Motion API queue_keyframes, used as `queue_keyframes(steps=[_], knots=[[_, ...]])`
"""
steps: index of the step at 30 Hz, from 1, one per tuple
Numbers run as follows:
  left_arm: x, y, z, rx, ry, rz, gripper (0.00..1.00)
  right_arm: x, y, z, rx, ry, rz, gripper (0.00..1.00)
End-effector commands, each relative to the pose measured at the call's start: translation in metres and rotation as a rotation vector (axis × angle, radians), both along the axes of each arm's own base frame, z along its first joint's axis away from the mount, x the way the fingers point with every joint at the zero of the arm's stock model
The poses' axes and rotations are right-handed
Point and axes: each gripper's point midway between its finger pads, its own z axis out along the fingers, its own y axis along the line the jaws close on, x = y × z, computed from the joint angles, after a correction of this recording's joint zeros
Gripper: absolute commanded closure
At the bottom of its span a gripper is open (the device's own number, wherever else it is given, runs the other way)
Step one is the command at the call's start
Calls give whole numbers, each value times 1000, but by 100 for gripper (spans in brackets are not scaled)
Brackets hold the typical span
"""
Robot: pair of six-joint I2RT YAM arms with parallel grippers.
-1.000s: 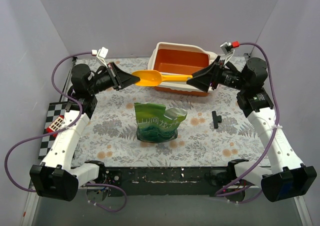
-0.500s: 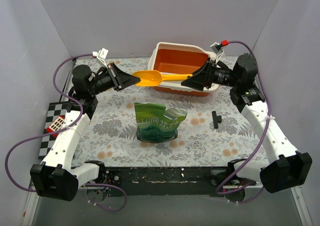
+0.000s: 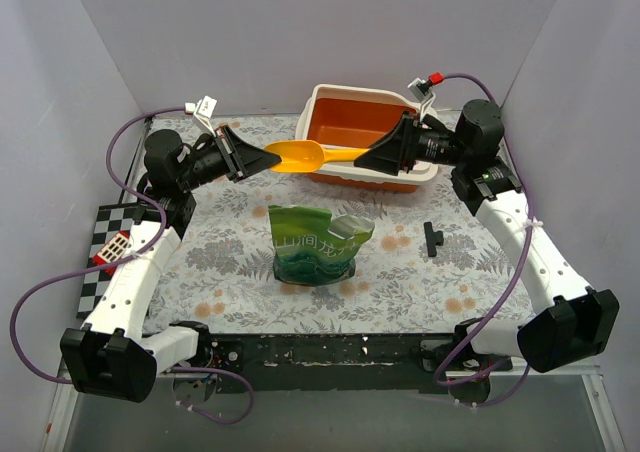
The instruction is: Fill the litter box with clean litter
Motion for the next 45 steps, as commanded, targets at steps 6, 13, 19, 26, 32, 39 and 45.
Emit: queue_keyframes(steps=[6, 13, 19, 26, 32, 39, 45], knots=[[-2, 0, 22, -12, -69, -10, 100, -2, 4, 21, 10, -75, 15, 45], [0, 0, 19, -11, -64, -11, 100, 1, 9, 19, 6, -69, 30, 57], [2, 0, 21, -2, -80, -11, 100, 2, 11, 13, -8, -55, 46, 63], [4, -2, 22, -1, -83, -21, 100, 5, 11, 8, -38, -49, 42, 54], [5, -2, 22, -3, -80, -26, 100, 8, 12, 7, -41, -58, 37, 50], [4, -3, 19, 1, -78, -32, 100, 9, 12, 6, -41, -52, 39, 54], [5, -3, 16, 4, -72, -34, 100, 9, 13, 7, -38, -59, 42, 57]])
